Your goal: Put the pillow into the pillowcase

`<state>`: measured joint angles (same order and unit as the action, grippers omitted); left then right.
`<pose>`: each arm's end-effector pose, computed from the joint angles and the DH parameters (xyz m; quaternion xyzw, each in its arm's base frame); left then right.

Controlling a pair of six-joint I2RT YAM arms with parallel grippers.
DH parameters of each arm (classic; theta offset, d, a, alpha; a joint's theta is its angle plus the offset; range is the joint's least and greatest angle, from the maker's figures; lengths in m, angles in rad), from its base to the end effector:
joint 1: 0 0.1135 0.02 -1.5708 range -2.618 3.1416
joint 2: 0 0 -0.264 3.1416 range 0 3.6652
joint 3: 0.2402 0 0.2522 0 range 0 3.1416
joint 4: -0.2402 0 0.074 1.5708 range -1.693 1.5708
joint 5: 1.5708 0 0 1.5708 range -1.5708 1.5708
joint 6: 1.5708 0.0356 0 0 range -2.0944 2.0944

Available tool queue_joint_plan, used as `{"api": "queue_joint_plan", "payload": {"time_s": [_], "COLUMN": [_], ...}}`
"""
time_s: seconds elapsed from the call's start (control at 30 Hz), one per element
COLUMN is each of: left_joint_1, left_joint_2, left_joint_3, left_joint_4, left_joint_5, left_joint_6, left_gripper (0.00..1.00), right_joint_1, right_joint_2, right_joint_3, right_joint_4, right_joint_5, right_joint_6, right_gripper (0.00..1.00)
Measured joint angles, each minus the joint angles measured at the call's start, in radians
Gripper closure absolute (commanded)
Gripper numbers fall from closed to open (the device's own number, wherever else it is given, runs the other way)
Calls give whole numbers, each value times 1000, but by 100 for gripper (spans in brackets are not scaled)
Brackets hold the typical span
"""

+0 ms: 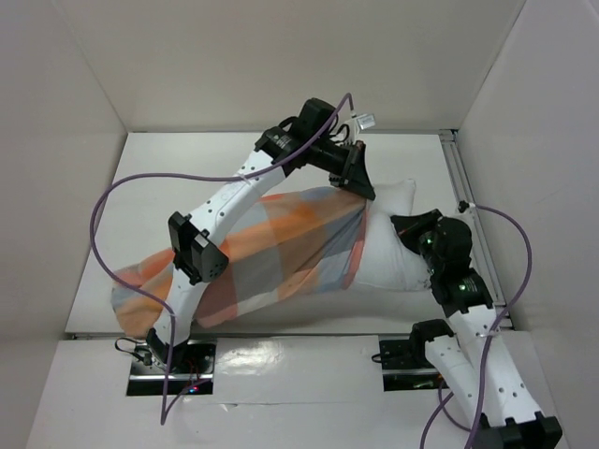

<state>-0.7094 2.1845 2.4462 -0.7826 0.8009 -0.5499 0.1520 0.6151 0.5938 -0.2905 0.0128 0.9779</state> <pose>0.3467 -0.3313 0.4015 0.2582 0.7788 -0.5444 0.1744 0.1532 0.0230 0.2870 0.3278 0.7388 0.3108 0.5000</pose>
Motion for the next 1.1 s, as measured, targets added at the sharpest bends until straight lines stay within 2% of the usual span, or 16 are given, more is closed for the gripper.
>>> {"api": "queue_joint_plan", "payload": {"time_s": [0.17,0.33,0.47,0.63,0.77,0.93,1.03,1.07,1.1], "left_joint_1": [-24,-24,-1,34,52,57,57,57,56], "left_joint_2": [17,21,21,19,19,17,8,-2,-13], "left_joint_3": [0,-23,-49,-55,-55,-55,-61,-71,-85], "left_joint_4": [59,111,117,103,96,81,61,52,41], "left_joint_5": [31,35,35,21,-5,-69,-127,-150,-180], "left_joint_6": [-24,-30,-27,-17,3,31,58,71,85], "left_gripper": [100,100,100,100,100,98,70,47,37], "right_joint_1": [3,3,3,32,97,110,110,108,105], "right_joint_2": [-89,-80,-53,99,253,392,457,472,478], "right_joint_3": [1,-2,-113,-285,-255,-195,-150,-137,-129], "right_joint_4": [-111,-155,-28,266,438,527,536,536,537], "right_joint_5": [80,88,34,-53,-53,-54,-55,-57,-63], "right_joint_6": [-4,-14,27,148,178,173,148,136,126], "right_gripper": [100,100,100,100,100,100,100,100,100]}}
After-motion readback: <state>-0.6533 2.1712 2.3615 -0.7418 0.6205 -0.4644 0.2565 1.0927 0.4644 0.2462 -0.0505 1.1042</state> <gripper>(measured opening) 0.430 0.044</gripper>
